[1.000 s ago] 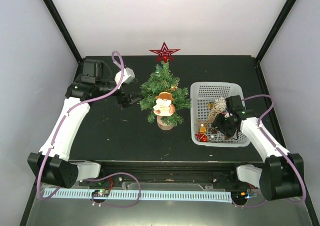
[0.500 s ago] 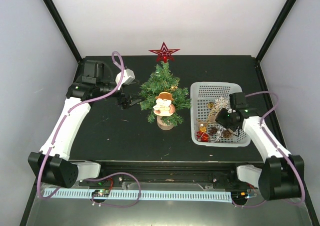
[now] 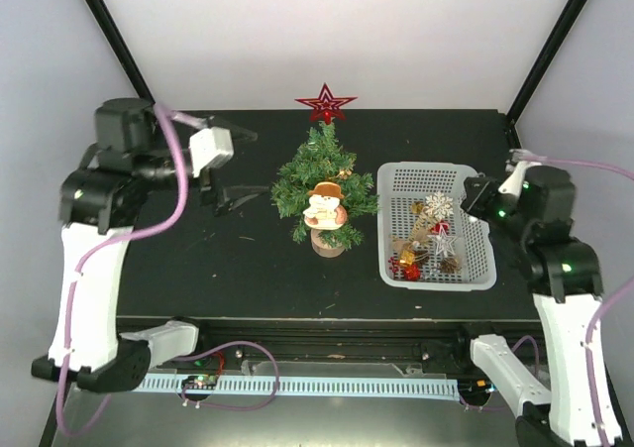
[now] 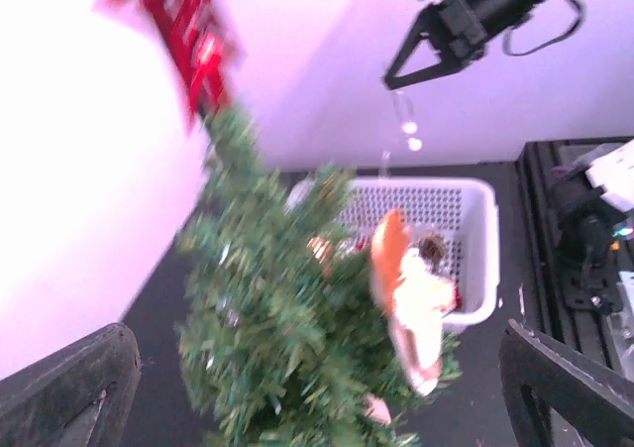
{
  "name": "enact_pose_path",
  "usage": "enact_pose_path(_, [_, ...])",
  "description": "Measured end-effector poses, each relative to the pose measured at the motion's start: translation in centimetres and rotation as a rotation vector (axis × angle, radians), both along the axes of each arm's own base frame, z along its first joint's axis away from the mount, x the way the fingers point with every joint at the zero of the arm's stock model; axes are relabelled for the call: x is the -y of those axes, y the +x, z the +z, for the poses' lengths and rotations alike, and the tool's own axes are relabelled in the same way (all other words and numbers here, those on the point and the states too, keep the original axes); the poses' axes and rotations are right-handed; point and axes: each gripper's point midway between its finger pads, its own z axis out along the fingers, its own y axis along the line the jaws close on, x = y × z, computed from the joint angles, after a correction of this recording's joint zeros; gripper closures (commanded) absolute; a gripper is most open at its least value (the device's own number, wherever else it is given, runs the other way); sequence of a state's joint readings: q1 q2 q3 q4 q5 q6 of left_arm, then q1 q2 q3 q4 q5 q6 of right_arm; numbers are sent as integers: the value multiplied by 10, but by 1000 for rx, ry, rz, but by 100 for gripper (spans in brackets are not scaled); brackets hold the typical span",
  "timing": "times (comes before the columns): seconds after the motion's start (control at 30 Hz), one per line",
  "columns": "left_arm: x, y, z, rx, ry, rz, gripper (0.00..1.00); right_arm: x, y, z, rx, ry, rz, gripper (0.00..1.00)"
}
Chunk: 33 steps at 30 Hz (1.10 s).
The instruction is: Decorate the small christmas tree
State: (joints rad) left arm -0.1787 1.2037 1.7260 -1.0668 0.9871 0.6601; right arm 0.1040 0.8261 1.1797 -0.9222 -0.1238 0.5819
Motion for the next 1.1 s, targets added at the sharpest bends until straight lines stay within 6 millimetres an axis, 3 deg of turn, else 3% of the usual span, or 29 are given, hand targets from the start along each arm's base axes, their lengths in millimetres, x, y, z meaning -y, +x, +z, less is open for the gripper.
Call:
enact_pose_path(0.07, [0, -31, 29, 85, -18, -42, 1, -6, -10, 47, 121, 27, 38, 99])
enact_pose_path(0.17, [8, -76, 49, 144, -40, -138, 1, -14, -32, 99, 262, 65, 92, 99])
enact_pose_path(0.3, [22, -123, 55, 148, -59, -291, 1, -27, -63, 151, 400, 118, 183, 99])
enact_pose_path(0.43, [41, -141, 48, 87, -48, -395, 1, -42, -94, 203, 530, 174, 292, 99])
enact_pose_path(0.63, [74, -143, 36, 5, -21, -488, 1, -59, -142, 287, 736, 263, 444, 99])
enact_pose_path(0.83, [115, -132, 19, -15, 1, -522, 1, -73, -162, 349, 844, 340, 575, 99])
enact_pose_path(1.1, [167, -101, -27, -109, -9, -493, 1, -86, -152, 372, 835, 439, 679, 99])
